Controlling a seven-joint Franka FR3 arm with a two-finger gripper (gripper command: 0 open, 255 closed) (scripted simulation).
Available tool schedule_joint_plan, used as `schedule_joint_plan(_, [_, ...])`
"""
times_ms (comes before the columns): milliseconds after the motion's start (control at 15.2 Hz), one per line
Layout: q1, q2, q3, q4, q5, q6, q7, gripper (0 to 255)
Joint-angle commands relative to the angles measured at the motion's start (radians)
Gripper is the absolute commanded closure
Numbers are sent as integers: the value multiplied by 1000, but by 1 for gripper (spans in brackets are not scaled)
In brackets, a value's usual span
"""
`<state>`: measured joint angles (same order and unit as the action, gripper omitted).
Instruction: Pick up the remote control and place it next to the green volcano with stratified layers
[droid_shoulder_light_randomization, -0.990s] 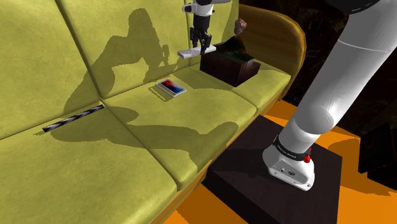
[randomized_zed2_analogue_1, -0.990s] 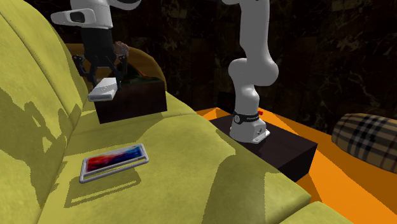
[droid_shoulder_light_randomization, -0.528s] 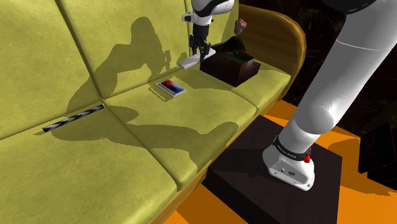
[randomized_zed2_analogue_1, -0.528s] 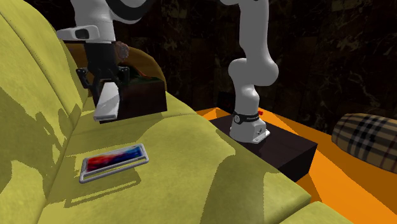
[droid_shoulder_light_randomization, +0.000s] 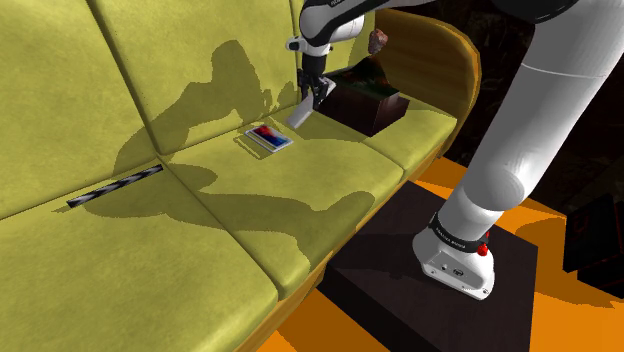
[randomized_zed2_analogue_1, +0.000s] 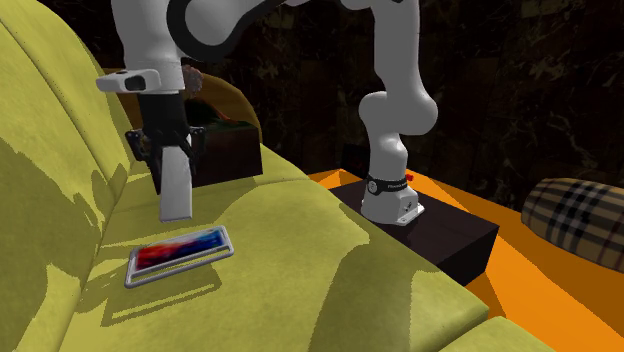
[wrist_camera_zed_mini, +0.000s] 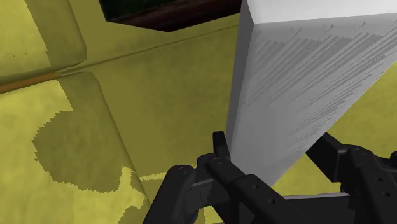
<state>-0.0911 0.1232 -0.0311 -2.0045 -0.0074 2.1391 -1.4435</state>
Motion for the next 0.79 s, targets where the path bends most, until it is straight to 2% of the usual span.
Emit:
schedule_joint_plan(0, [0, 11, 0, -14, 0, 23, 0, 255])
schedule_joint_plan(528, [-1, 64, 1, -60, 2, 122, 0, 255])
schedule_joint_plan(726, [-1, 68, 1, -63, 2, 129, 0, 255])
